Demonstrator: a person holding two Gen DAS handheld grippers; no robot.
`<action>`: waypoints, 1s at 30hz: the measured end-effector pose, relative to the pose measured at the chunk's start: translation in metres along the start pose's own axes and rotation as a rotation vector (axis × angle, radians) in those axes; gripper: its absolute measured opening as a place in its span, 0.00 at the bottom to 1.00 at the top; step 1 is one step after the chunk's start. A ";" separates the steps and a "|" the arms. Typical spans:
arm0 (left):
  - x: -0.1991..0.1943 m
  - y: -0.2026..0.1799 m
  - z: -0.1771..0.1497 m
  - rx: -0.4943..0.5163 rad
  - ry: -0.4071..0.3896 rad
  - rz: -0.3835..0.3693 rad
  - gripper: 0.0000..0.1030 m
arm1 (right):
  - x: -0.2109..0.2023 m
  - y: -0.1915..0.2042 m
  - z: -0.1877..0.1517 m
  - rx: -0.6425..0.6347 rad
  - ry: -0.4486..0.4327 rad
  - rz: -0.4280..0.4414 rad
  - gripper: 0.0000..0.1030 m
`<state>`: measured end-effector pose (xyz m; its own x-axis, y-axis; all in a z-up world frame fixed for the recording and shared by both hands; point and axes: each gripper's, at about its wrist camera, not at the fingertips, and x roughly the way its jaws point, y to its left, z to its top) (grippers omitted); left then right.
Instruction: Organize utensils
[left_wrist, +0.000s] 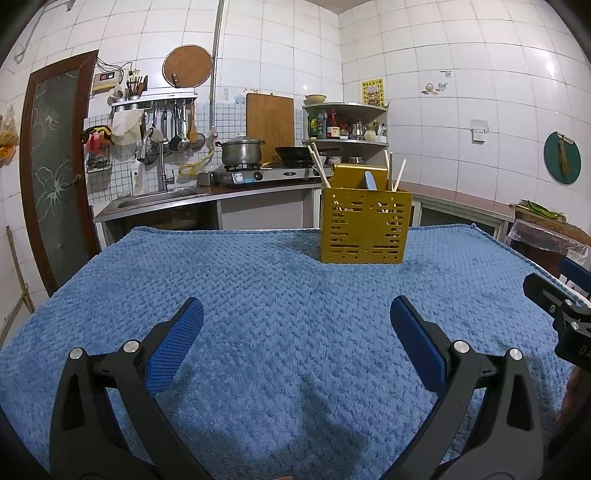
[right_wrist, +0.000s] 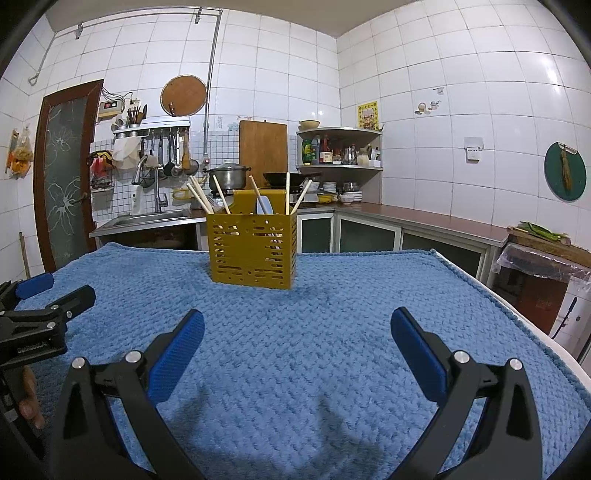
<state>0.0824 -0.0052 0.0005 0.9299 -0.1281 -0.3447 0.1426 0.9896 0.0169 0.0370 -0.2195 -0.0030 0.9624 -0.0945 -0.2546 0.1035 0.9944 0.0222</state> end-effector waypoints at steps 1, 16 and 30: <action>0.000 0.000 0.000 0.000 0.000 0.003 0.95 | 0.000 0.000 0.000 0.000 0.000 -0.001 0.96; -0.002 -0.002 -0.001 0.002 -0.012 0.006 0.95 | 0.000 -0.001 0.000 -0.003 -0.002 -0.006 0.96; -0.002 0.000 -0.001 -0.012 -0.012 0.001 0.95 | -0.001 -0.003 0.004 -0.006 -0.005 -0.029 0.96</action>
<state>0.0804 -0.0045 -0.0002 0.9340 -0.1274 -0.3338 0.1374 0.9905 0.0065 0.0364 -0.2229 0.0008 0.9602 -0.1234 -0.2507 0.1299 0.9915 0.0094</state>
